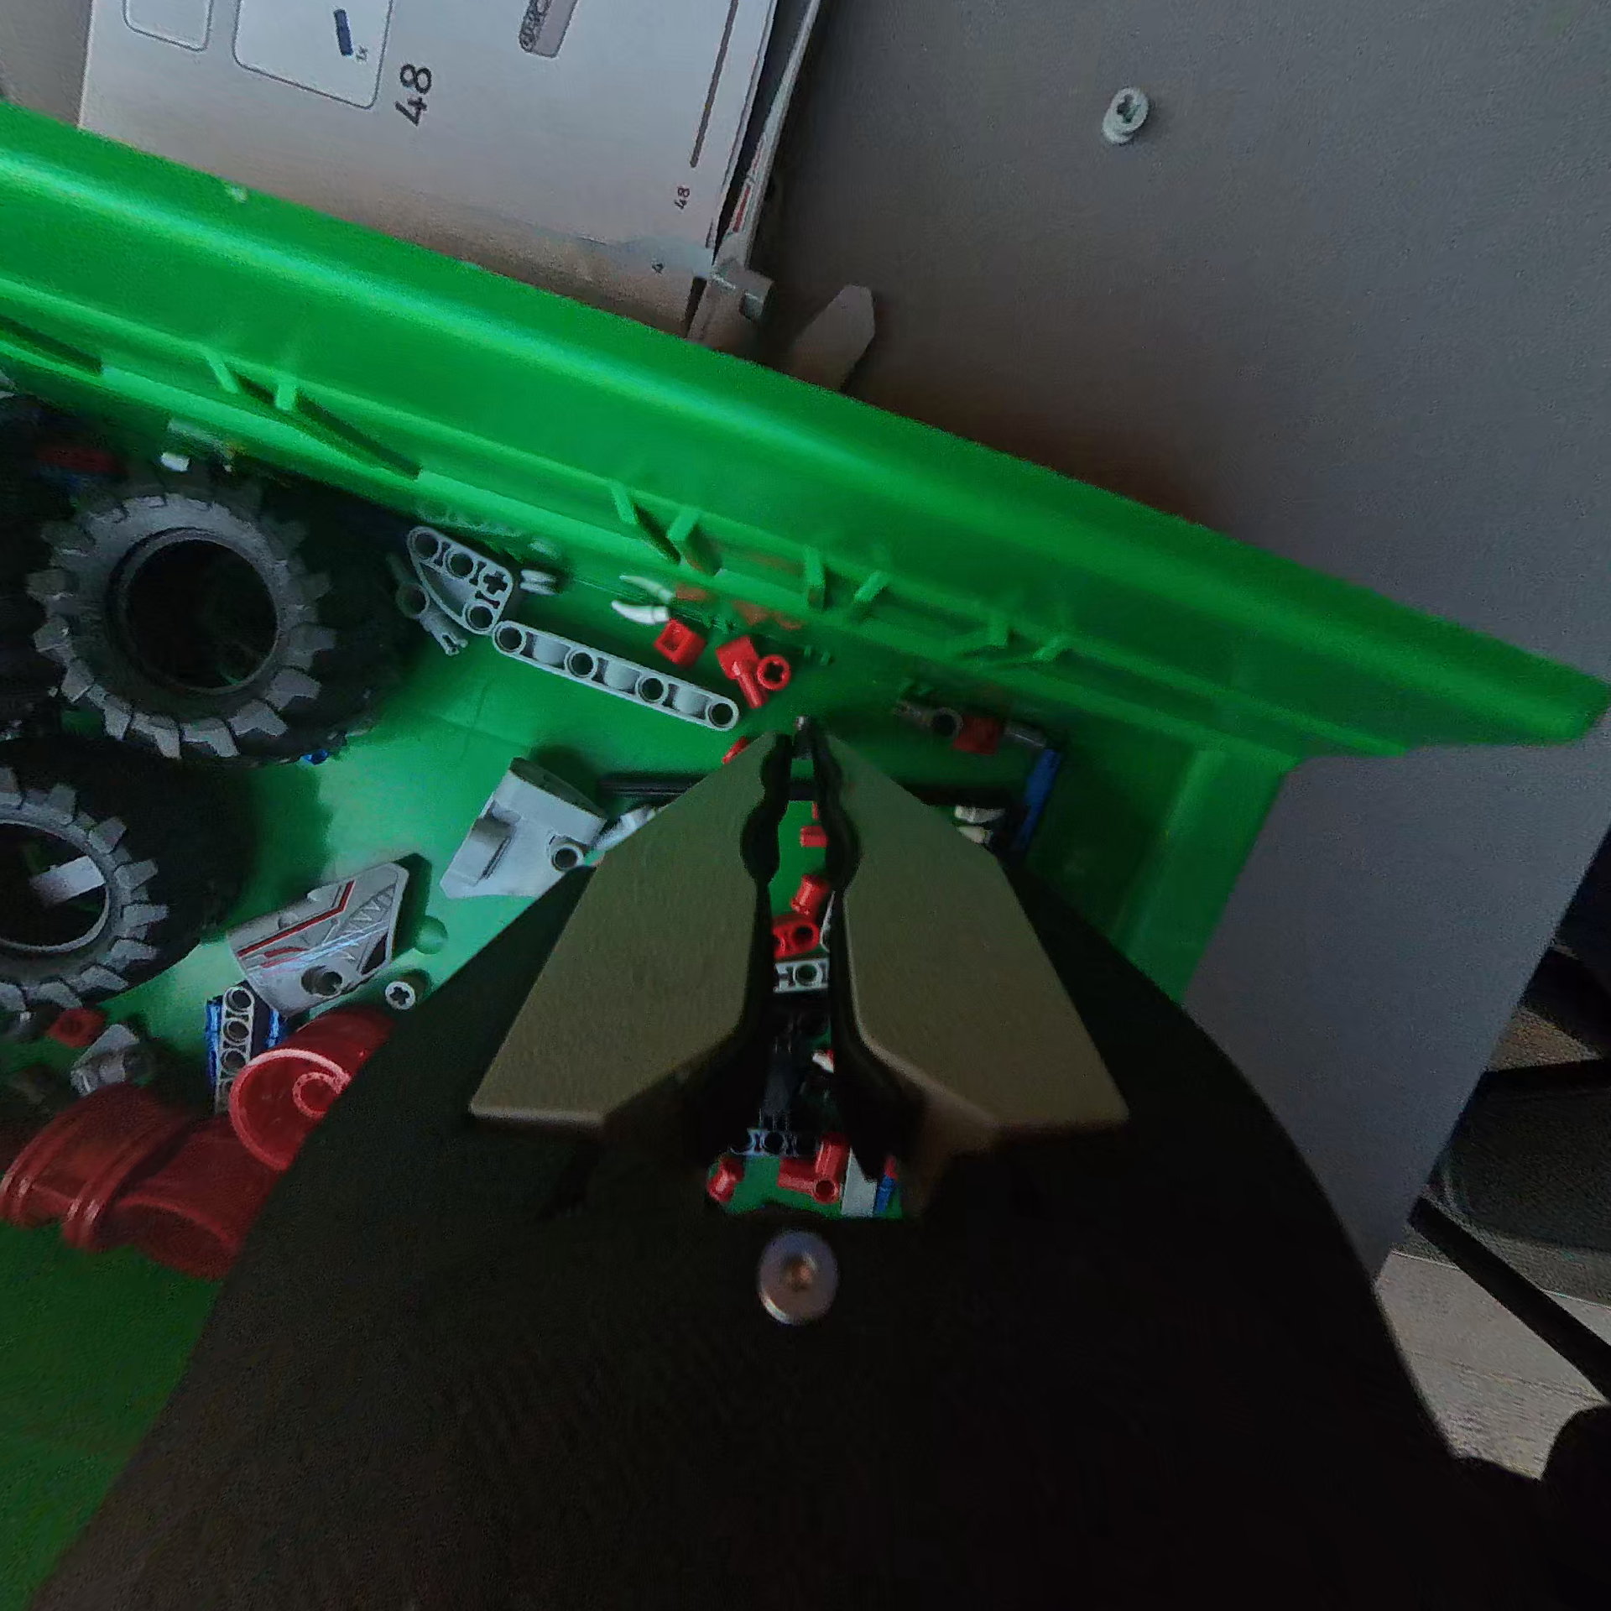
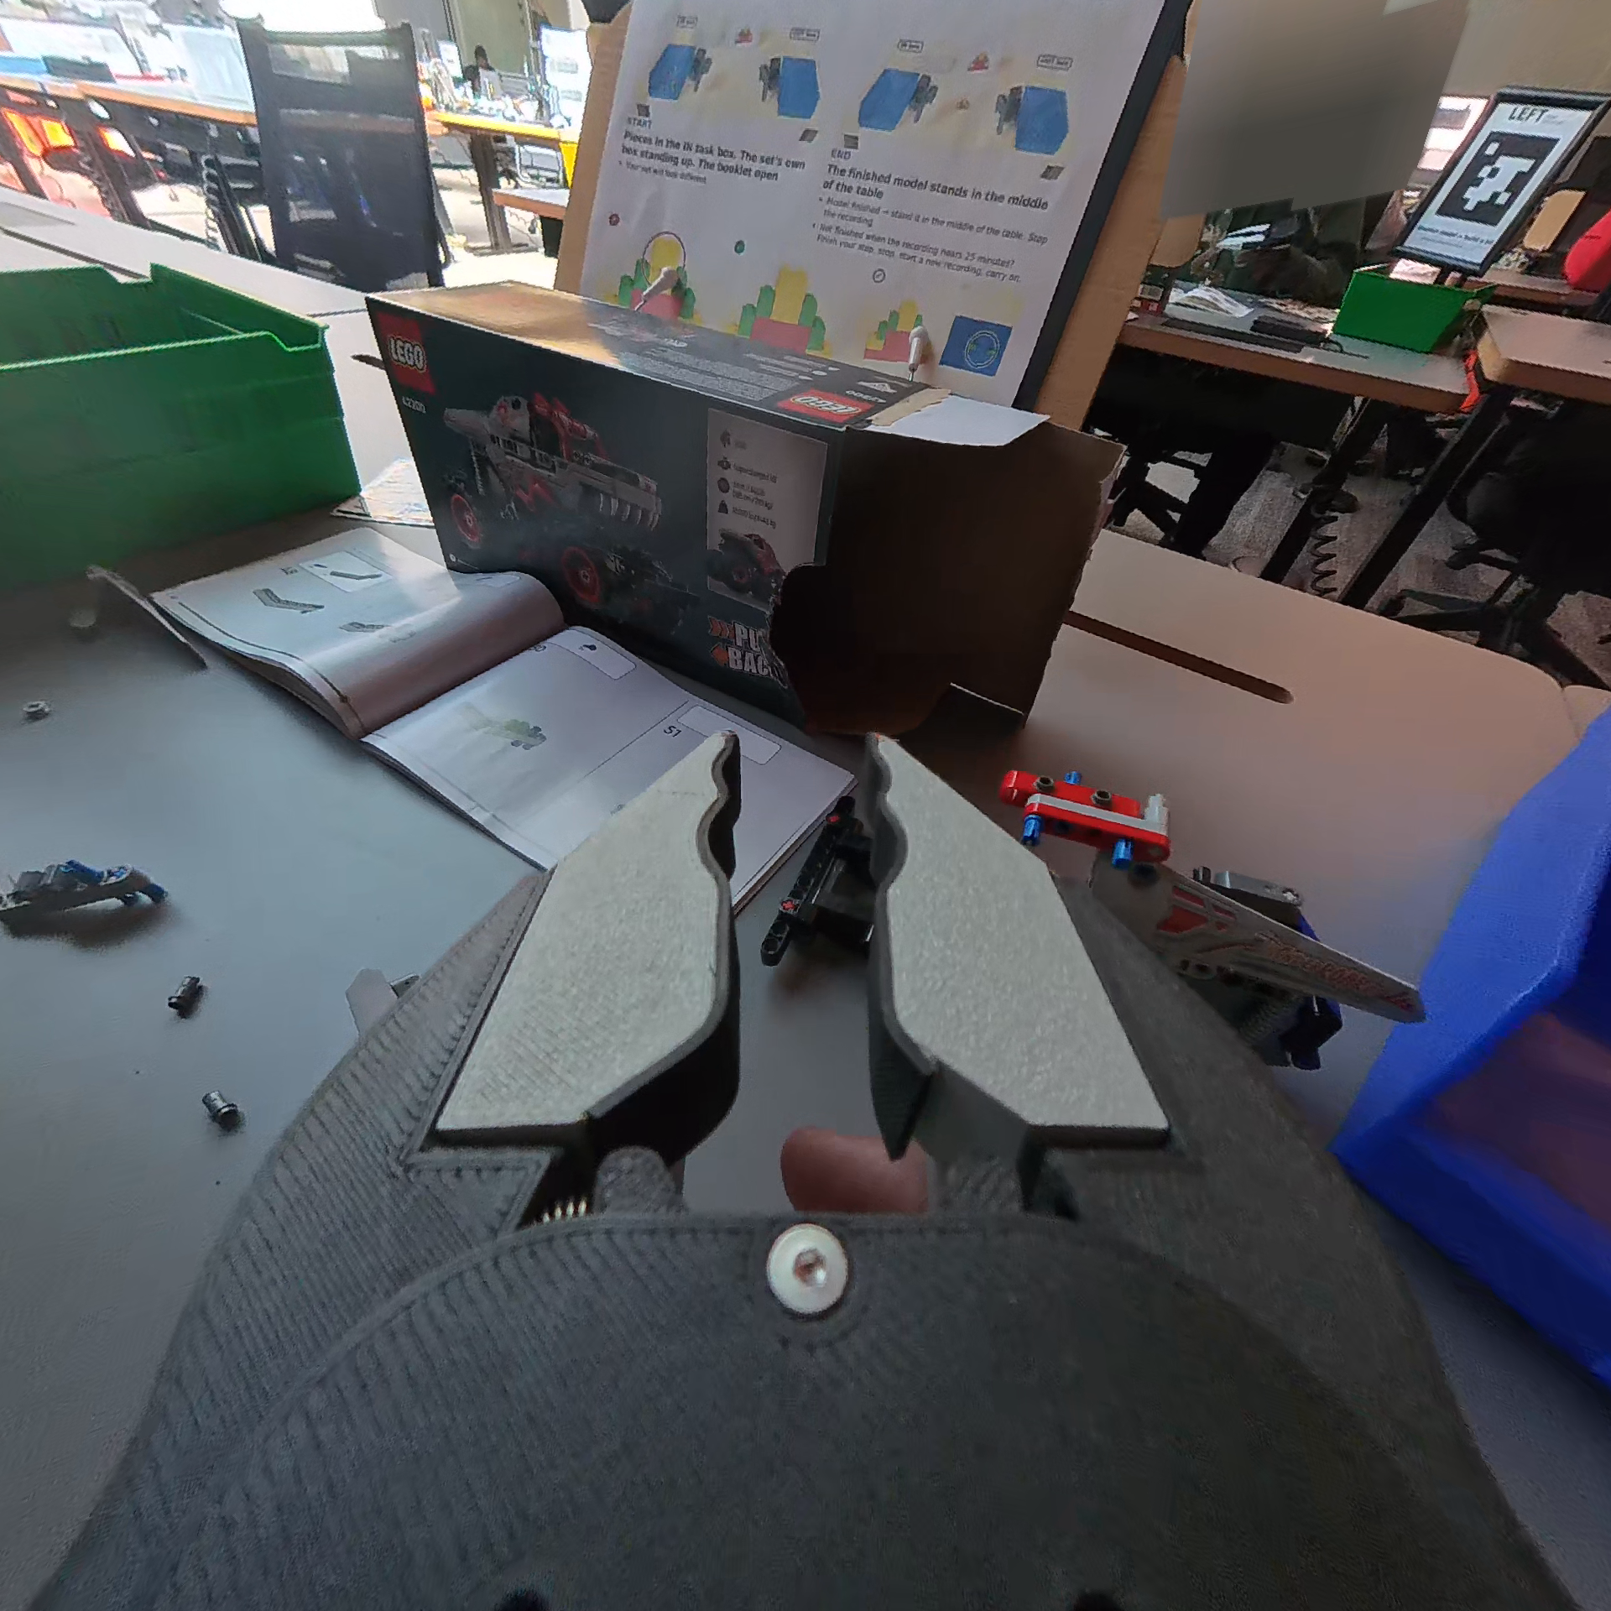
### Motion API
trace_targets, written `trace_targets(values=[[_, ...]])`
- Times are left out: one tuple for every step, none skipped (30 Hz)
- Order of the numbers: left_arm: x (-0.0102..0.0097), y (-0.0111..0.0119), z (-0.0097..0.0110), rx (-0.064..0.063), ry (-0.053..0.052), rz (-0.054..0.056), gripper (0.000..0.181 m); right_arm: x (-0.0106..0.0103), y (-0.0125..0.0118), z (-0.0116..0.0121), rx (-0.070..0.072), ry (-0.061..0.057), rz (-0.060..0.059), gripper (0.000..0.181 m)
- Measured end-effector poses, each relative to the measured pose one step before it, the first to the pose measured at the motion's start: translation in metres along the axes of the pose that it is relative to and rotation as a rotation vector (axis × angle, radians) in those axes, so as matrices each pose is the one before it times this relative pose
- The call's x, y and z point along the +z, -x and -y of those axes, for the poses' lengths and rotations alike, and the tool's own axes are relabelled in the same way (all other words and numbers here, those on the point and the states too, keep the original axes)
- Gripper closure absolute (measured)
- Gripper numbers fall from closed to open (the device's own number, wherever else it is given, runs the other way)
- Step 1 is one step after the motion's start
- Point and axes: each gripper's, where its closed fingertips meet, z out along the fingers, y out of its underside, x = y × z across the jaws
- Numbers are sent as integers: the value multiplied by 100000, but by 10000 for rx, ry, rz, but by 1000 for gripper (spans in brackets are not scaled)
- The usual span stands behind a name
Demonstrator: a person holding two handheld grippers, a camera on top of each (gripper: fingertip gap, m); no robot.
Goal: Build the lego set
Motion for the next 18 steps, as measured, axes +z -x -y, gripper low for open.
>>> trace_targets(values=[[-239, 38, 19, -13, -102, -6, 180, -5, 15, -50, -10, 25, -4, 157], [-254, 59, 87, -8, -128, 17, 180, -15, 3, 0, 9, -4, 4, 157], [-221, -3, 118, -3, -134, -30, 180, -28, 4, 27, 19, -19, 0, 157], [-201, 23, 101, -22, -104, -26, 180, -19, -12, 64, 18, -31, -3, 158], [-191, 145, 82, -41, -79, 36, 180, -18, 16, 61, 21, -36, 9, 157], [-207, 205, 29, -62, -61, 78, 180, 2, 51, 42, 26, -25, 21, 157], [-242, 247, 3, -86, -52, 97, 180, 11, 71, 25, 22, -17, 24, 157], [-309, 237, 25, -103, -76, 109, 180, 32, 94, 14, 10, -4, 27, 157], [-416, 225, 85, -113, -125, 137, 180, 28, 133, 51, -9, -7, 34, 157], [-535, 205, 175, -111, -192, 175, 180, -6, 181, 135, -31, -44, 36, 158], [-664, 239, 284, -105, -250, 239, 180, -41, 205, 177, -49, -72, 34, 158], [-784, 270, 452, -86, -326, 303, 180, -56, 224, 160, -61, -74, 36, 157], [-862, 280, 645, -80, -400, 323, 180, -83, 229, 85, -56, -59, 43, 157], [-897, 311, 893, -108, -444, 345, 180, -94, 214, -46, -52, -21, 42, 157], [-870, 199, 1089, -109, -426, 307, 180, -134, 207, -188, -72, 16, 28, 157], [-774, -54, 1222, -82, -368, 206, 180, -155, 188, -332, -106, 59, -4, 157], [-631, -286, 1369, -64, -312, 125, 180, -170, 184, -457, -134, 96, -23, 157], [-464, -464, 1530, -42, -285, 110, 180, -176, 238, -490, -128, 85, -17, 157]])
